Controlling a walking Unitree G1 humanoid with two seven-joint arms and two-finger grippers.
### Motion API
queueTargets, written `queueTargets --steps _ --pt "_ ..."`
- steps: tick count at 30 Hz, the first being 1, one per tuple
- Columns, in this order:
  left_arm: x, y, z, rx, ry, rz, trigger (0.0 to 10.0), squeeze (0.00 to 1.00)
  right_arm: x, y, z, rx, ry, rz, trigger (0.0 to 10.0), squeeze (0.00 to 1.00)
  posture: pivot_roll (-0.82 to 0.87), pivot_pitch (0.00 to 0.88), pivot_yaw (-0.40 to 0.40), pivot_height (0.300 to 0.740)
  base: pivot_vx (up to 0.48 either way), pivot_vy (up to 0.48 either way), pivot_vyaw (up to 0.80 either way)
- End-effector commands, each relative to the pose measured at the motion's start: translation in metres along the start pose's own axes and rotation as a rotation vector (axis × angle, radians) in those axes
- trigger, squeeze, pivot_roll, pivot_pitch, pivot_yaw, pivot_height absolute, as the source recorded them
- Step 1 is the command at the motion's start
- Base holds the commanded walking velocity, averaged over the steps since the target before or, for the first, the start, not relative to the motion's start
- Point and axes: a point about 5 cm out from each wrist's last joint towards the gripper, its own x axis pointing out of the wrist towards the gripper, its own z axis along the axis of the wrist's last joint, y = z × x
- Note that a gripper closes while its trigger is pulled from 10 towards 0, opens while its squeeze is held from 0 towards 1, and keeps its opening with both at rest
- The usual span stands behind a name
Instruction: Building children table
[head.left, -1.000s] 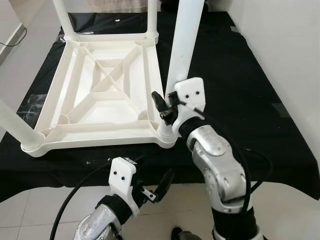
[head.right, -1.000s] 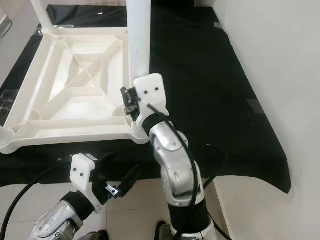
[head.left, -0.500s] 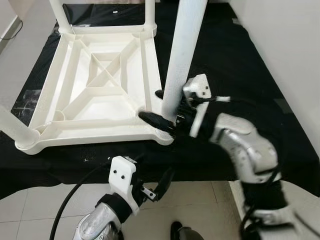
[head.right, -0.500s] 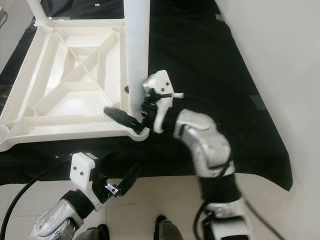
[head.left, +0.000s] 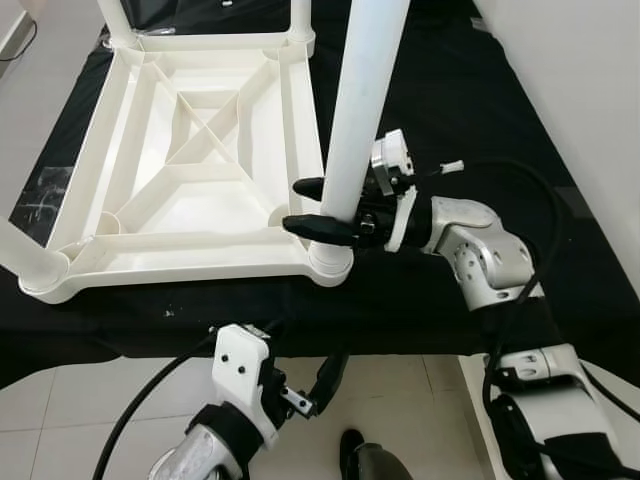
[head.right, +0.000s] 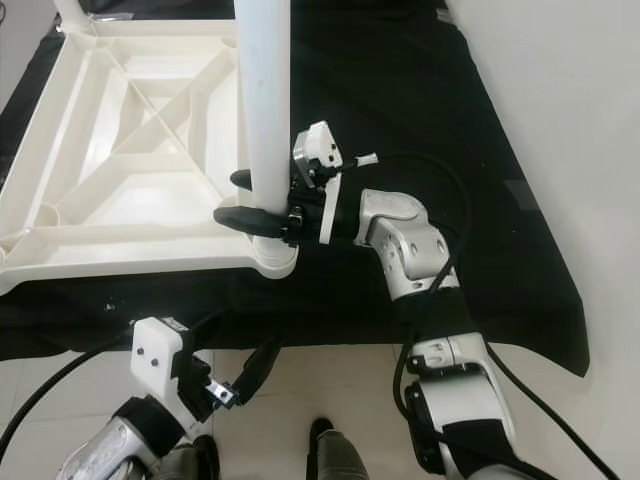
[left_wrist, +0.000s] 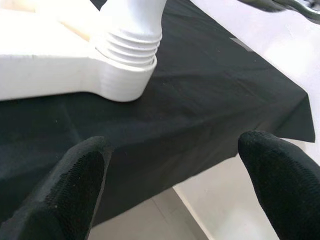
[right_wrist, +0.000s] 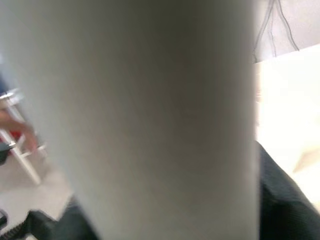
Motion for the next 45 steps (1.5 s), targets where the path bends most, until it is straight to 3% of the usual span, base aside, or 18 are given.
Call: queueTargets --steps 1,7,14,18,20,21,22,25,26,30,31,33,34,35,36,37,38,45 --pt "-0.004 -0.002 -0.003 0.010 0.027 0.003 10.0 0.00 -0.001 -0.001 0.000 0.007 -0.020 0.036 0.0 0.00 0.19 0.363 -0.053 0.740 0.000 0.000 0.00" --pt "-0.007 -0.003 -0.002 0.010 0.035 0.005 10.0 0.00 -0.008 -0.008 0.005 -0.029 -0.009 0.058 0.0 0.00 0.19 0.362 -0.044 0.740 0.000 0.000 0.00" --pt "-0.004 -0.001 -0.004 0.009 0.037 0.001 10.0 0.00 -0.013 0.002 -0.009 -0.078 0.055 -0.027 0.0 0.00 0.16 0.336 -0.051 0.740 0.000 0.000 0.00" --pt "0.003 0.004 -0.006 0.014 0.029 -0.004 10.0 0.00 0.002 0.042 -0.053 0.011 0.129 -0.380 0.0 0.00 0.13 0.304 -0.049 0.740 0.000 0.000 0.00" --pt "0.006 0.007 -0.007 0.017 0.026 -0.005 10.0 0.00 0.007 0.050 -0.068 0.025 0.177 -0.606 0.0 0.00 0.12 0.291 -0.045 0.740 0.000 0.000 0.00" --pt "0.006 0.007 -0.007 0.017 0.026 -0.005 10.0 0.00 0.007 0.050 -0.068 0.025 0.177 -0.606 0.0 0.00 0.12 0.291 -0.045 0.740 0.000 0.000 0.00" --pt "0.008 0.009 -0.008 0.018 0.025 -0.006 10.0 0.00 0.008 0.051 -0.072 0.028 0.201 -0.705 0.0 0.00 0.11 0.287 -0.043 0.740 0.000 0.000 0.00" --pt "0.015 0.015 -0.009 0.024 0.019 -0.011 10.0 0.00 0.004 0.055 -0.084 -0.050 0.317 -1.058 0.0 0.00 0.10 0.258 -0.041 0.740 0.000 0.000 0.00" --pt "0.015 0.015 -0.009 0.024 0.019 -0.011 10.0 0.00 0.004 0.055 -0.084 -0.050 0.317 -1.058 0.0 0.00 0.10 0.258 -0.041 0.740 0.000 0.000 0.00" --pt "0.023 0.024 -0.011 0.031 0.008 -0.004 10.0 0.00 0.038 0.061 -0.083 -0.076 0.305 -1.012 0.0 0.00 0.11 0.216 -0.046 0.740 0.000 0.000 0.00" --pt "0.025 0.025 -0.011 0.037 0.005 -0.002 10.0 0.00 0.040 0.060 -0.082 -0.067 0.299 -0.989 3.2 0.00 0.11 0.210 -0.050 0.740 0.000 0.000 0.00" --pt "0.026 0.026 -0.012 0.042 0.003 -0.001 10.0 0.00 0.040 0.059 -0.081 -0.062 0.296 -0.977 3.2 0.00 0.11 0.210 -0.050 0.740 0.000 0.000 0.00" --pt "0.027 0.027 -0.012 0.044 -0.001 0.002 10.0 0.00 0.037 0.055 -0.074 -0.031 0.241 -0.949 10.0 0.00 0.10 0.204 -0.050 0.740 0.000 0.000 0.00" --pt "0.027 0.027 -0.012 0.044 -0.001 0.002 10.0 0.00 0.037 0.055 -0.074 -0.031 0.241 -0.949 10.0 0.00 0.10 0.204 -0.050 0.740 0.000 0.000 0.00" --pt "0.028 0.028 -0.012 0.043 -0.005 0.004 10.0 0.00 0.027 0.045 -0.064 -0.031 0.163 -0.927 10.0 0.53 0.10 0.208 -0.053 0.740 0.000 0.000 0.00" --pt "0.028 0.028 -0.011 0.043 -0.007 0.004 10.0 0.00 0.023 0.041 -0.060 -0.049 0.142 -0.922 10.0 0.53 0.10 0.210 -0.053 0.740 0.000 0.000 0.00" --pt "0.028 0.027 -0.011 0.042 -0.008 0.002 10.0 0.00 0.016 0.034 -0.055 -0.079 0.128 -0.903 10.0 1.00 0.10 0.214 -0.052 0.740 0.000 0.000 0.00" --pt "0.024 0.024 -0.011 0.036 -0.009 -0.002 10.0 0.00 0.003 0.022 -0.033 -0.087 0.022 -0.673 10.0 1.00 0.11 0.239 -0.053 0.740 0.000 0.000 0.00"
